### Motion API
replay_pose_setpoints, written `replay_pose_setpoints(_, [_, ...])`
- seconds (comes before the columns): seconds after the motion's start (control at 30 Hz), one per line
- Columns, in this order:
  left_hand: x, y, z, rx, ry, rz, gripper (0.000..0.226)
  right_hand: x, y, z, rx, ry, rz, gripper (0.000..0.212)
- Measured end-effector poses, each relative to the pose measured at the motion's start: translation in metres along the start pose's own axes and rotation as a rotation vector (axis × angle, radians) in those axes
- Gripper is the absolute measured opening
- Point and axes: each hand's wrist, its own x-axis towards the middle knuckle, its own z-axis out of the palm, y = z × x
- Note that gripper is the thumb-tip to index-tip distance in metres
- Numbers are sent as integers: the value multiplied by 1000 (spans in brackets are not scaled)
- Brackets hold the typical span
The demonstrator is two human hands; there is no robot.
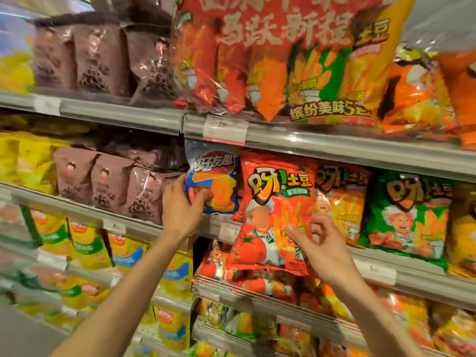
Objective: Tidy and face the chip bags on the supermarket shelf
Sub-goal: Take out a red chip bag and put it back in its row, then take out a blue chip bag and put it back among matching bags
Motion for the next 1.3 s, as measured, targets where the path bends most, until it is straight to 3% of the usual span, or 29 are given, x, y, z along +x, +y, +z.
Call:
replay_pose_setpoints(0.13, [18, -9, 5, 56, -4, -3, 57, 2, -3, 11, -34, 21, 7, 63])
replay_pose_setpoints(0.23, [29, -9, 9, 61, 9, 10, 46, 4, -3, 13, -70, 26, 32, 70])
replay_pose_setpoints(0.33, [35, -13, 10, -26, -9, 1, 40, 6, -5, 13, -83, 31, 34, 67])
replay_pose_setpoints(0.43, [35, -15, 8, -142, -19, -34, 48, 7, -8, 13, -81, 32, 39, 61])
replay_pose_setpoints(0.67, [31, -9, -14, -240, 132, 27, 46, 11, -17, 22, -143, 93, 23, 47])
replay_pose_setpoints(0.97, [-1, -30, -76, -302, 240, -9, 35, 48, -39, 72, -347, 181, -31, 58])
replay_pose_setpoints(1.17, [-17, -49, -107, -308, 285, -14, 29, 86, -55, 122, -434, 149, -33, 77])
replay_pose_setpoints(1.3, [-25, -56, -118, -297, 302, -35, 37, 94, -55, 147, -408, 139, -40, 84])
